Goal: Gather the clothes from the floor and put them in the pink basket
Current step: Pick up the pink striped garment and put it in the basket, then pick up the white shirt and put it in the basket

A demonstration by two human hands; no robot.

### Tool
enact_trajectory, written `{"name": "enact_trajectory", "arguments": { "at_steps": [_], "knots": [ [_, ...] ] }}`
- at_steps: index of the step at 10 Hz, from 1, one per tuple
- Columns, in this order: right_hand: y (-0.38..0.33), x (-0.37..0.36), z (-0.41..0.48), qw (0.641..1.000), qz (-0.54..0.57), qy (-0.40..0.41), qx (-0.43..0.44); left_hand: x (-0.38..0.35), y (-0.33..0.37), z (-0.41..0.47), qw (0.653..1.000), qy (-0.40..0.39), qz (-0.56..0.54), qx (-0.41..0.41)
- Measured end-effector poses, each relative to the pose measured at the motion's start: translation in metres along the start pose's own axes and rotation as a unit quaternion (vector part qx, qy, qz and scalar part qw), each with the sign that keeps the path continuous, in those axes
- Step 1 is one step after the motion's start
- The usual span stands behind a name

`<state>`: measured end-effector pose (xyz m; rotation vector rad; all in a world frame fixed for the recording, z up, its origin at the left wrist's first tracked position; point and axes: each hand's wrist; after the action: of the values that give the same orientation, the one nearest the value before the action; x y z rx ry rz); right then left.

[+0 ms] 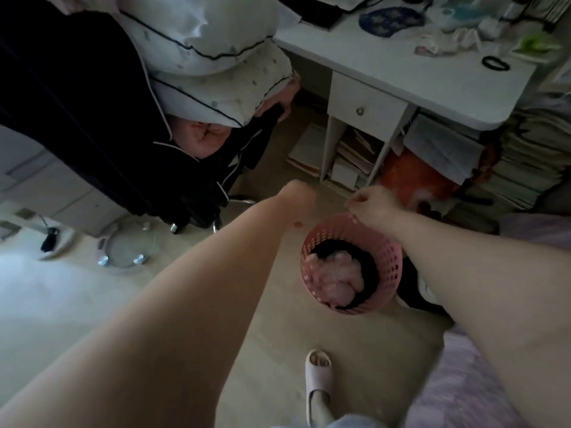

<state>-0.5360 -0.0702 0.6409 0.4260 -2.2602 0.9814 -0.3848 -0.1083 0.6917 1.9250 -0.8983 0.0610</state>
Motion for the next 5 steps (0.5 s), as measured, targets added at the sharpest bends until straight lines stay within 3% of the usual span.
{"name": "enact_trajectory", "arguments": {
  "at_steps": [2,4,5],
  "knots": [
    [-0.052,-0.054,-0.033,0.997,-0.016,-0.045,0.059,0.065,-0.05,-0.045,0.998,0.06,0.006,0.031],
    [-0.117,-0.145,-0.107,0.987,-0.081,-0.081,0.116,0.146,-0.131,-0.15,0.978,0.17,-0.092,0.08],
    [-0.145,-0.2,-0.154,0.977,-0.106,-0.116,0.144,0.18,-0.189,-0.197,0.974,0.176,-0.09,0.11]
  ]
}}
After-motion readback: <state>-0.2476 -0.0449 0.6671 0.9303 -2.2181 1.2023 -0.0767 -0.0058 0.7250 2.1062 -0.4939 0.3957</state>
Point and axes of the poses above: each hand's wrist, its own z-axis towards the middle knuckle, its own x-axis out of the back of the hand, y = z × x, and after that the axes turned 11 degrees about -x, right-handed
